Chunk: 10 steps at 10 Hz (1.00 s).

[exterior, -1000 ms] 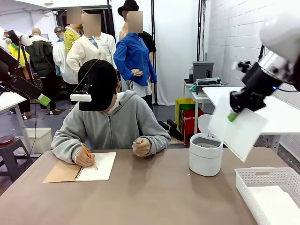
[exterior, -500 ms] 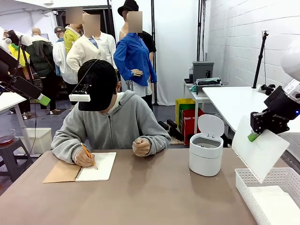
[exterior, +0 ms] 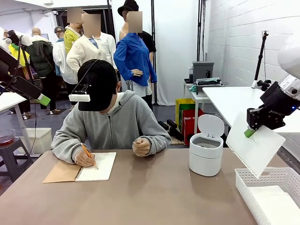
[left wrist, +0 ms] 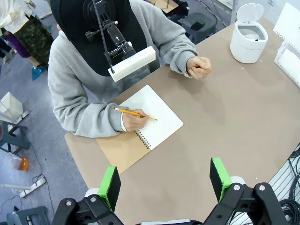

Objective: Sort the paper based on its condition.
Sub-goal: If a person hands you a paper, place it in the Organizing basket , and if it's crumpled, put it in the Trash can.

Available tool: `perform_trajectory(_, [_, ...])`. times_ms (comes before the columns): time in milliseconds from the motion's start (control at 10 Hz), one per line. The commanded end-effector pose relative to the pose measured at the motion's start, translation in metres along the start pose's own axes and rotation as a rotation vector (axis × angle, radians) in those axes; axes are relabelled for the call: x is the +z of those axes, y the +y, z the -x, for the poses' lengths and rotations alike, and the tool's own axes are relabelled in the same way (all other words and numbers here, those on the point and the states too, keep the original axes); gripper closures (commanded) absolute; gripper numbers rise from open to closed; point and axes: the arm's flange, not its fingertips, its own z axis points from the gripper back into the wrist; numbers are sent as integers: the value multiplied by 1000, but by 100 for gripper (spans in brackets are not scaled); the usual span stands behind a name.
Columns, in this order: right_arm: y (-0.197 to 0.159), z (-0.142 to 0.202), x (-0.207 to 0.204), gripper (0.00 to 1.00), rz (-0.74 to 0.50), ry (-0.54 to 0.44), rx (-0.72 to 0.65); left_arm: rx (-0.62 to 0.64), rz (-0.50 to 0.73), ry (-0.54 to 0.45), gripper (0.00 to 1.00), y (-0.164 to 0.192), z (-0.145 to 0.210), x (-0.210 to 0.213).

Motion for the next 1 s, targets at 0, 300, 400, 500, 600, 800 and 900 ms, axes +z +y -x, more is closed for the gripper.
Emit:
perform_trajectory(0, [-16, 0, -1, 100, -13, 58, -22, 0, -1, -3, 0, 0, 0, 0])
perform_trajectory(300, [-44, 30, 5, 100, 3, 91, -44, 0, -1, -3, 0, 0, 0, 0])
perform_trajectory(400, [-50, 43, 2, 100, 16, 102, -57, 0, -1, -3, 0, 0, 0, 0])
perform_trajectory(500, [-57, 53, -3, 100, 21, 122, -69, 0, -1, -3, 0, 0, 0, 0])
perform_trajectory(600, [-66, 62, -12, 100, 16, 148, -89, 0, -1, -3, 0, 0, 0, 0])
perform_trajectory(800, [-80, 75, -35, 100, 17, 187, -112, 0, -1, -3, 0, 0, 0, 0])
perform_trajectory(900, [-85, 77, -49, 100, 1, 191, -117, 0, -1, -3, 0, 0, 0, 0])
